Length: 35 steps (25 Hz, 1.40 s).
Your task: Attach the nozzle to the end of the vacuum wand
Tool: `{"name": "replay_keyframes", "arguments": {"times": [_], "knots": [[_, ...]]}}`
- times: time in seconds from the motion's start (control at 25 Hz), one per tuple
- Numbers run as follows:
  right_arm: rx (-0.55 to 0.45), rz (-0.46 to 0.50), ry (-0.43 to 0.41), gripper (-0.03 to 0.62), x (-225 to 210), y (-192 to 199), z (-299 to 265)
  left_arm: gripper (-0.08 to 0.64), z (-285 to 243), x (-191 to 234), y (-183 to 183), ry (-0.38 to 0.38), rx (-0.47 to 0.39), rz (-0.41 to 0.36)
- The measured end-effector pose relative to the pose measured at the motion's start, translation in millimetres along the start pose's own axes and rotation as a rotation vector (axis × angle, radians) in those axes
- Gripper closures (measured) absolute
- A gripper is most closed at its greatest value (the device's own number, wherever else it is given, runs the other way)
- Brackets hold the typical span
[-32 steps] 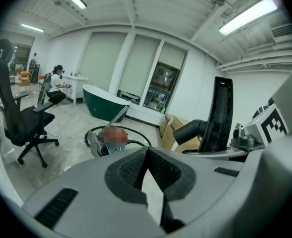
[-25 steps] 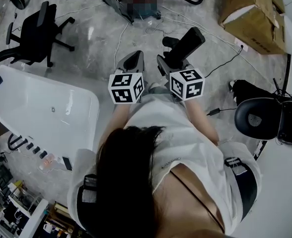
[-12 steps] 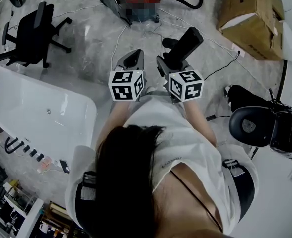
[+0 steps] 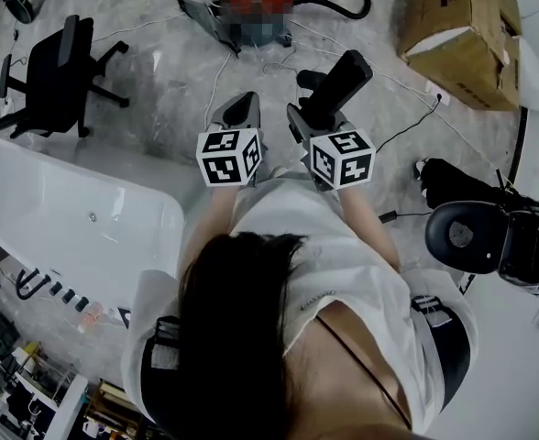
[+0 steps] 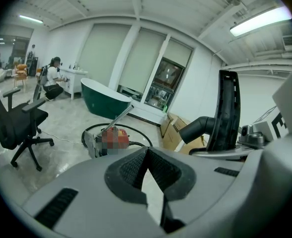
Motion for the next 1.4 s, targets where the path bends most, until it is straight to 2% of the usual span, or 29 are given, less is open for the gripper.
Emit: {"name": "replay_keyframes", "arguments": {"times": [0.24,0.36,0.64,1.0,1.2,1.4], "knots": [[0.005,-0.011,0.014,0.482,-5.4,-15.1,-16.3,0.557,-16.8,7.9,-11.8,0.02,-0.008,-0.002],[0.013,-0.035,0.008,0.482,-6.7,-21.1,-27.1,0.557,-23.7,13.1,-14.9,0.018,0.008,-0.003],[0.038,-0.025,0.026,0.482,-12.6,-35.9,-54.1,0.557,-45.5,33.0,-37.2,0.003,0.001,-0.028],[0.021,-0.052,0.04,0.482,-19.7,-60.5,-80.8,0.557,-69.3,51.4,-66.4,0.045,-0.009,-0.066],[0.027,-0.042,0.074,0.482,-27.5,-68.9,-93.9,0.557,-82.2,52.7,-81.3,0.081,-0.019,-0.104],[0.009,-0.072,0.073,0.482,-29.6,-75.5,-109.6,0.557,-88.3,59.7,-96.9,0.104,-0.078,-0.145]]}}
Point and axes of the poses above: the fingertips, and each gripper's own axes: z backward along the fingers, x to its left, y out of its underside, the point moved 3 cm from there along z, backward along the fingers, and after that the axes turned 13 degrees about -y, right-handed, at the moved point
